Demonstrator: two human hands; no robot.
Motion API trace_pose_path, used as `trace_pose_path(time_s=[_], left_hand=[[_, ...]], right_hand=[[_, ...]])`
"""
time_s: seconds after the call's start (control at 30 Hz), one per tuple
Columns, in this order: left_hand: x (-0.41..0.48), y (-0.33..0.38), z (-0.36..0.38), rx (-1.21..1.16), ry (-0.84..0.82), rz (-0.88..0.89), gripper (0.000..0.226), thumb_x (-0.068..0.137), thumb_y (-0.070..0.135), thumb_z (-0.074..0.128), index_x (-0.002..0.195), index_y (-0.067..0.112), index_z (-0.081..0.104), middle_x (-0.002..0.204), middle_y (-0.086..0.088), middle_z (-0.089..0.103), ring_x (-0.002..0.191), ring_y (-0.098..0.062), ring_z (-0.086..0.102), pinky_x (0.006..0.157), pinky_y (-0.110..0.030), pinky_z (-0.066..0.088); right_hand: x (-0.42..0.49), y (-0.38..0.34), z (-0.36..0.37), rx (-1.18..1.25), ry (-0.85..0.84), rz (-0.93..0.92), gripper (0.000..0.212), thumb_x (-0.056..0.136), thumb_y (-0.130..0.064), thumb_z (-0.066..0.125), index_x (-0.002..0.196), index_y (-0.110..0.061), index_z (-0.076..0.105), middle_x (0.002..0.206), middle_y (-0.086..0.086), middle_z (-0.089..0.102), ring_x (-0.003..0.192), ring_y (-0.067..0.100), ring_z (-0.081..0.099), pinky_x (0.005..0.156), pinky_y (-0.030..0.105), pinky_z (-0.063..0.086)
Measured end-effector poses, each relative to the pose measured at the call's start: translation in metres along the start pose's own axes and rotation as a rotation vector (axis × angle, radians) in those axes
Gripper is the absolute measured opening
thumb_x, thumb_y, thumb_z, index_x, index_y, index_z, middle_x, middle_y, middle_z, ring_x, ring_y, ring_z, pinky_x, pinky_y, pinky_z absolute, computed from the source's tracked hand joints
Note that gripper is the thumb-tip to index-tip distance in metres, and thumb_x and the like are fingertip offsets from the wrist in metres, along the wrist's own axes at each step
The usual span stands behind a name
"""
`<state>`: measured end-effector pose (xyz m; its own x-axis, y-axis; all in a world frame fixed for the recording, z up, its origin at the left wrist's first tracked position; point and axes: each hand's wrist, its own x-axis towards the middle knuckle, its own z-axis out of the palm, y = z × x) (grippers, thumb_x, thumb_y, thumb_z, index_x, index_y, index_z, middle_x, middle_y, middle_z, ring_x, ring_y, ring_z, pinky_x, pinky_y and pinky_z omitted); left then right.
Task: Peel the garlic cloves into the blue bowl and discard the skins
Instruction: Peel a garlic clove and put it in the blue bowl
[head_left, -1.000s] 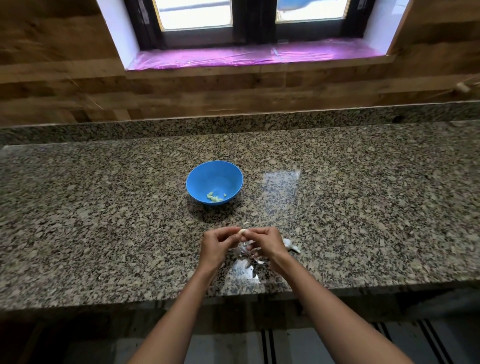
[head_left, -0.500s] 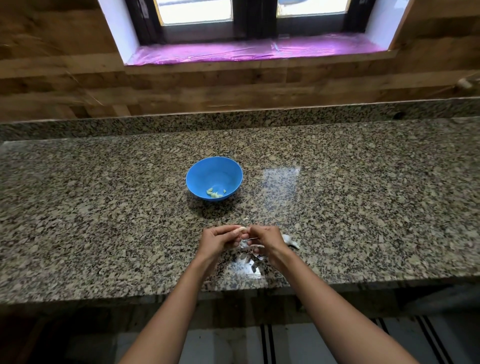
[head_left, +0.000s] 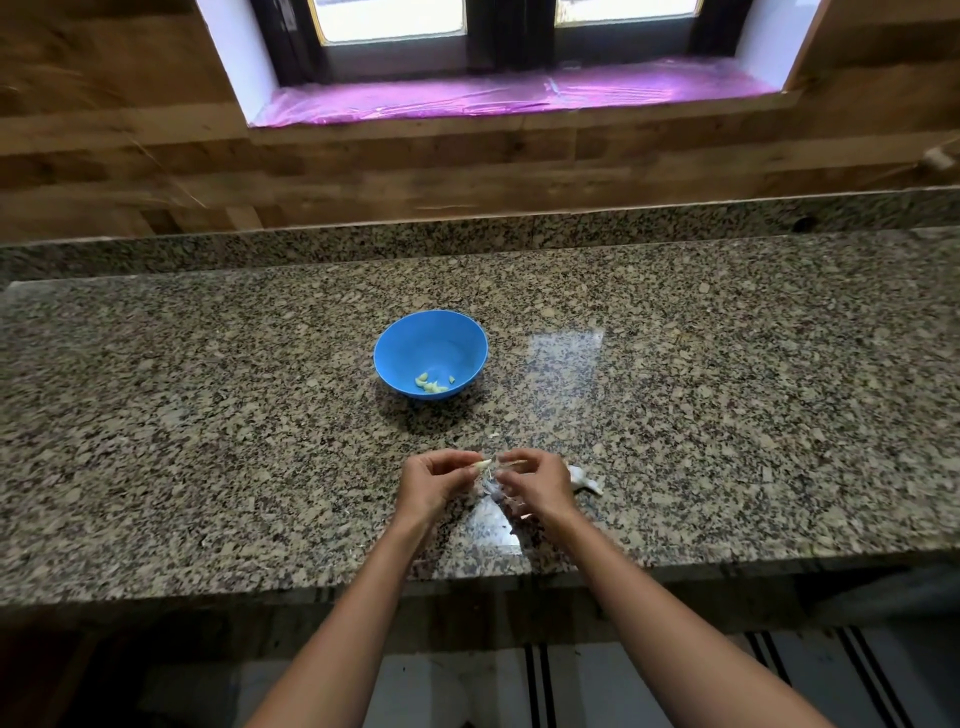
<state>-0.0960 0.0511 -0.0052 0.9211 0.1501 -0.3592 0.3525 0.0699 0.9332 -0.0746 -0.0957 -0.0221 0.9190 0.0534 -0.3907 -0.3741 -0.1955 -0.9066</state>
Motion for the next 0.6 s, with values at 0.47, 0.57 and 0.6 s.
trace_pose_path(time_s=[0.47, 0.57, 0.6], left_hand=[[-0.0017, 0.0026, -0.0002, 0.143, -0.06, 0.088, 0.014, 0.075, -0.006, 0.07, 0.085, 0.004, 0.072, 0.086, -0.009, 0.072, 0.077, -0.014, 0.068, 0.071, -0.022, 0.056], [-0.0021, 0.0024, -0.0004, 0.155, -0.075, 0.087, 0.015, 0.075, -0.006, 0.07, 0.082, 0.006, 0.073, 0.086, -0.01, 0.072, 0.079, -0.017, 0.068, 0.074, -0.026, 0.058], [-0.0028, 0.0025, -0.0002, 0.157, -0.079, 0.086, 0.015, 0.075, -0.006, 0.07, 0.083, 0.006, 0.073, 0.086, -0.01, 0.072, 0.078, -0.017, 0.068, 0.074, -0.026, 0.058]], right_hand=[[0.0014, -0.0019, 0.0031, -0.411, 0.002, -0.283, 0.019, 0.082, -0.03, 0.064, 0.096, -0.022, 0.074, 0.082, -0.006, 0.073, 0.071, 0.006, 0.067, 0.067, 0.031, 0.057], [0.0035, 0.0001, 0.0034, -0.441, -0.005, -0.292, 0.016, 0.081, -0.029, 0.066, 0.091, -0.021, 0.075, 0.076, -0.005, 0.072, 0.066, 0.01, 0.066, 0.062, 0.032, 0.055], [0.0038, 0.0012, 0.0037, -0.445, -0.007, -0.298, 0.014, 0.081, -0.028, 0.066, 0.089, -0.02, 0.075, 0.072, -0.004, 0.072, 0.064, 0.011, 0.066, 0.06, 0.032, 0.054]])
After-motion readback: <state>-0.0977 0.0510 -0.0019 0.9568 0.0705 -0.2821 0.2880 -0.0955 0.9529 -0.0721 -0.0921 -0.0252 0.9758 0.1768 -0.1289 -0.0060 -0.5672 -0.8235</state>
